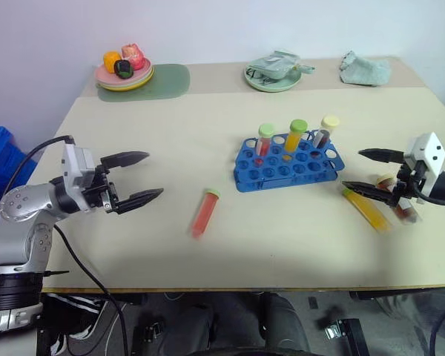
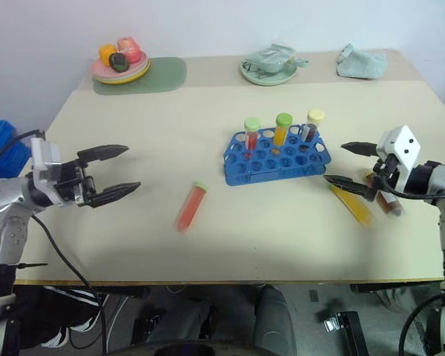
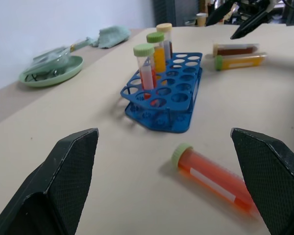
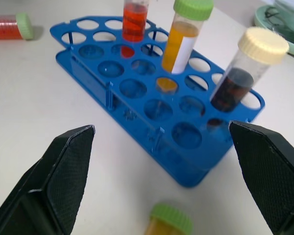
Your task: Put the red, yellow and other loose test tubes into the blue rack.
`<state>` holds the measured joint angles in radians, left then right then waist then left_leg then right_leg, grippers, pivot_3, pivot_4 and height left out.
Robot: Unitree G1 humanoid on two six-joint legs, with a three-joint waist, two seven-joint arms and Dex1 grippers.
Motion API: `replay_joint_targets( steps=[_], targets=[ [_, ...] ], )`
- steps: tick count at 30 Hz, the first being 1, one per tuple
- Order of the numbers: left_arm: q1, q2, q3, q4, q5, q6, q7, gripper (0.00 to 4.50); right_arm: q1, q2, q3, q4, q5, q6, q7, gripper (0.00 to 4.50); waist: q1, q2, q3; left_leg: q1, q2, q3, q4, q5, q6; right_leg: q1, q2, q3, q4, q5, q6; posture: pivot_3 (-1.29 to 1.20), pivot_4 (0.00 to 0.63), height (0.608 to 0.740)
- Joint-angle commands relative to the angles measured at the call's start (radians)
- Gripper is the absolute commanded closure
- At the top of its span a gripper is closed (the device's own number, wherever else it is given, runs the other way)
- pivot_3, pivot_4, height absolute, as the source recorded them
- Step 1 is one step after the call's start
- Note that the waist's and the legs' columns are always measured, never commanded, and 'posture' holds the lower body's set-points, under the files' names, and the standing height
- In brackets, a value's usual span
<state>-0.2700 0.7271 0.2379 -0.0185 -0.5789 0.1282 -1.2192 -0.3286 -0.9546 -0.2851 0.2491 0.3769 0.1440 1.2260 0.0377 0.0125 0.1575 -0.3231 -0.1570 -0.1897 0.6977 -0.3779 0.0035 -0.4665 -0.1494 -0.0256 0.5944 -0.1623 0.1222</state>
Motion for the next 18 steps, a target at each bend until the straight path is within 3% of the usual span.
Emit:
replay_joint_targets(
  steps=[1,7,13,18],
  targets=[
    [-0.022,0.000,0.004,0.015,0.001,-0.016,-0.007,0.07,-0.021,-0.016,-0.029,-0.042,0.017,-0.009,-0.014,0.00,0.000,0.000,0.000,0.000,0.000,0.000,0.000,0.000,0.000,0.000,0.000,0.000,0.000,0.000,0.000,0.00,0.150,0.740],
    [-0.057,-0.004,-0.008,0.038,0.001,-0.021,-0.012,0.07,-0.038,-0.014,-0.022,-0.035,0.008,0.023,-0.059,0.00,0.001,0.000,0.000,0.000,0.000,0.000,0.000,0.000,0.000,0.000,0.000,0.000,0.000,0.000,0.000,0.00,0.150,0.740],
    [-0.081,-0.002,-0.003,0.055,0.000,-0.028,-0.027,0.07,-0.051,-0.025,0.005,-0.057,0.003,0.171,-0.107,0.00,0.001,0.000,0.000,0.000,0.000,0.000,0.000,0.000,0.001,0.000,0.000,0.000,-0.001,0.000,0.000,0.00,0.150,0.740],
    [-0.088,-0.036,-0.022,0.043,0.000,-0.029,-0.008,0.07,-0.132,-0.043,0.019,-0.012,-0.041,0.239,-0.187,0.00,0.001,0.000,0.000,0.000,0.000,0.001,0.000,0.000,0.001,0.000,0.000,0.000,-0.001,0.000,0.000,0.00,0.150,0.740]
  ],
)
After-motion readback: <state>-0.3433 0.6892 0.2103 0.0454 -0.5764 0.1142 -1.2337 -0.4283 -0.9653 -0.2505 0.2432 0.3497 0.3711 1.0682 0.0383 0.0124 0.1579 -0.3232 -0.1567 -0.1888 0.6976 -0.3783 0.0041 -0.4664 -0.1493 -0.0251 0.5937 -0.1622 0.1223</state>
